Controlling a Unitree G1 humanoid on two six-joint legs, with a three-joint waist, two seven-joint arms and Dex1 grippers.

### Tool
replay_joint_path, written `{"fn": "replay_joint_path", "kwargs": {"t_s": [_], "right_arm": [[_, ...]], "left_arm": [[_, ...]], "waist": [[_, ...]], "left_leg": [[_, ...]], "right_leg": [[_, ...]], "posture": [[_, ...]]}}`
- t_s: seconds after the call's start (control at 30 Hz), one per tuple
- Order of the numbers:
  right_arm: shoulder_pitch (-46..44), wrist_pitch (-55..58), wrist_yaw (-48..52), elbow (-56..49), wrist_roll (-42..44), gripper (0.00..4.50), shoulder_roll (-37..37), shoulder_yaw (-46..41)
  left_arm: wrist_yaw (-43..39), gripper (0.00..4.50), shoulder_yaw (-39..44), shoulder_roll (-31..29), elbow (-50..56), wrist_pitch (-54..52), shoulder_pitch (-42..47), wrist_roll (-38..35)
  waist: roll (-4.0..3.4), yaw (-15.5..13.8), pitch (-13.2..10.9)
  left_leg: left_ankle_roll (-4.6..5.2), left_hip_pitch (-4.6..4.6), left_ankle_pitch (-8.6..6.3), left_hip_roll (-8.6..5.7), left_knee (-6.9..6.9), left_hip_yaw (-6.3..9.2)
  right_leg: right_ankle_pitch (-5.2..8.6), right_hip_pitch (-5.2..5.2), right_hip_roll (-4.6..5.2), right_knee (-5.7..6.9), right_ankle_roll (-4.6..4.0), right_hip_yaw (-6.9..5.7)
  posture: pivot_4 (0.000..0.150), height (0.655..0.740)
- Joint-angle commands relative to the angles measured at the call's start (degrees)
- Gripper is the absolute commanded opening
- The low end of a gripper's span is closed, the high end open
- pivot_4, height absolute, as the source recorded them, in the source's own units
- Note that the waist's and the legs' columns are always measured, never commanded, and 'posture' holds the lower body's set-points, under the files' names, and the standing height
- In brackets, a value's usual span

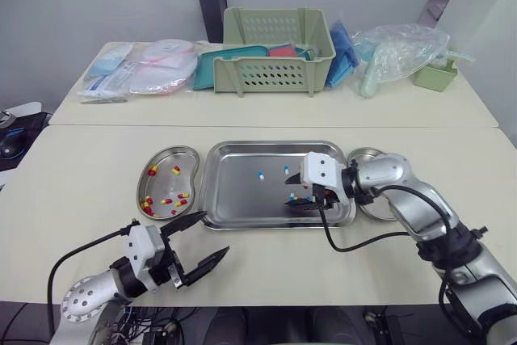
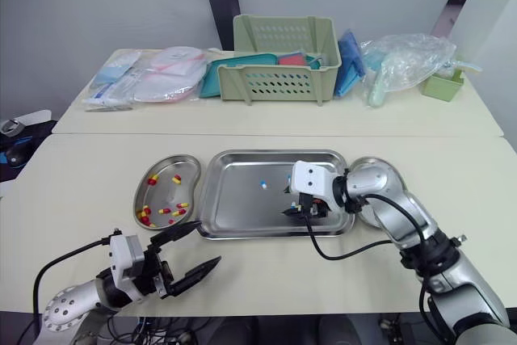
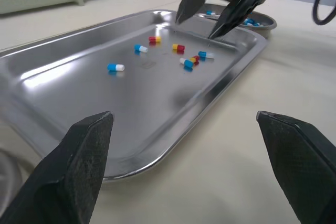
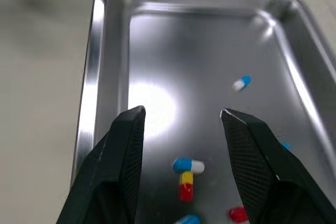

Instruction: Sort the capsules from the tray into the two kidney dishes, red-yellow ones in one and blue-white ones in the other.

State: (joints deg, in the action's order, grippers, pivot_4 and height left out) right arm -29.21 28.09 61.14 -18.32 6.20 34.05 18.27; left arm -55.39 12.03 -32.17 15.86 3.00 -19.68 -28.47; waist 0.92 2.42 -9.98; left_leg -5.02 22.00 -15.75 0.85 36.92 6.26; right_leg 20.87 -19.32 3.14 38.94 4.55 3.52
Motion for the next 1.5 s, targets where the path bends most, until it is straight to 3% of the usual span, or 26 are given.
{"fn": "replay_joint_path", "kwargs": {"t_s": [0.03, 0.2, 0.43, 0.53, 0.63, 0.8, 1.5], "right_arm": [[10.30, -5.33, -0.96, -9.59, 4.13, 2.51, 4.00, -10.25], [26.47, -10.78, -1.92, -11.69, 8.02, 2.51, 8.76, -29.65], [37.87, -20.24, 5.16, 3.44, 10.55, 2.51, 16.49, -47.03], [40.52, -23.93, 6.81, 9.55, 9.66, 2.51, 18.61, -49.31], [42.76, -27.48, 7.46, 14.58, 8.77, 2.97, 19.89, -50.52], [45.79, -29.52, 7.20, 17.61, 8.84, 4.47, 20.45, -51.39], [47.94, -25.70, 5.81, 14.61, 10.77, 4.47, 19.79, -49.86]], "left_arm": [[6.87, 4.50, 7.32, -1.00, 2.65, -3.79, -1.38, -0.61], [12.30, 4.50, 19.87, -1.58, -3.29, -0.81, -2.36, 1.27], [12.30, 4.50, 29.02, -6.79, -20.53, -3.28, -3.78, 2.25], [9.92, 4.50, 30.10, -7.97, -25.21, -1.67, -5.62, 2.88], [8.60, 4.50, 30.43, -8.25, -28.25, -0.34, -6.72, 3.34], [7.45, 4.50, 30.16, -8.51, -31.14, 0.88, -6.98, 3.85], [5.57, 4.50, 29.65, -9.55, -31.02, -0.48, -4.99, 3.42]], "waist": [[0.06, -0.57, -0.03], [0.23, -0.78, -0.27], [0.30, -0.41, -0.33], [0.33, -0.41, -0.37], [0.34, -0.51, -0.38], [0.35, -0.53, -0.38], [0.35, -0.53, -0.38]], "left_leg": [[0.00, 0.01, 0.00, -0.01, 0.00, 0.00], [0.01, 0.02, -0.01, -0.03, 0.02, -0.06], [0.01, -0.17, -0.01, -0.02, -0.04, -0.16], [0.02, -0.16, -0.01, -0.02, -0.05, -0.20], [0.01, -0.17, -0.01, 0.00, -0.05, -0.19], [0.01, -0.16, -0.01, 0.00, -0.05, -0.20], [0.00, -0.16, -0.01, 0.00, -0.05, -0.19]], "right_leg": [[0.00, 0.01, 0.01, -0.04, 0.00, 0.00], [0.00, 0.03, 0.02, -0.03, 0.00, 0.03], [0.01, 0.14, 0.00, -0.03, -0.01, 0.08], [0.00, 0.13, 0.01, -0.05, -0.01, 0.12], [0.01, 0.14, 0.01, -0.04, -0.01, 0.09], [0.01, 0.16, 0.02, -0.03, -0.01, 0.10], [0.01, 0.16, 0.01, -0.02, -0.01, 0.09]], "posture": [[0.150, 0.7400], [0.150, 0.7400], [0.150, 0.7400], [0.150, 0.7400], [0.150, 0.7400], [0.150, 0.7400], [0.150, 0.7400]]}}
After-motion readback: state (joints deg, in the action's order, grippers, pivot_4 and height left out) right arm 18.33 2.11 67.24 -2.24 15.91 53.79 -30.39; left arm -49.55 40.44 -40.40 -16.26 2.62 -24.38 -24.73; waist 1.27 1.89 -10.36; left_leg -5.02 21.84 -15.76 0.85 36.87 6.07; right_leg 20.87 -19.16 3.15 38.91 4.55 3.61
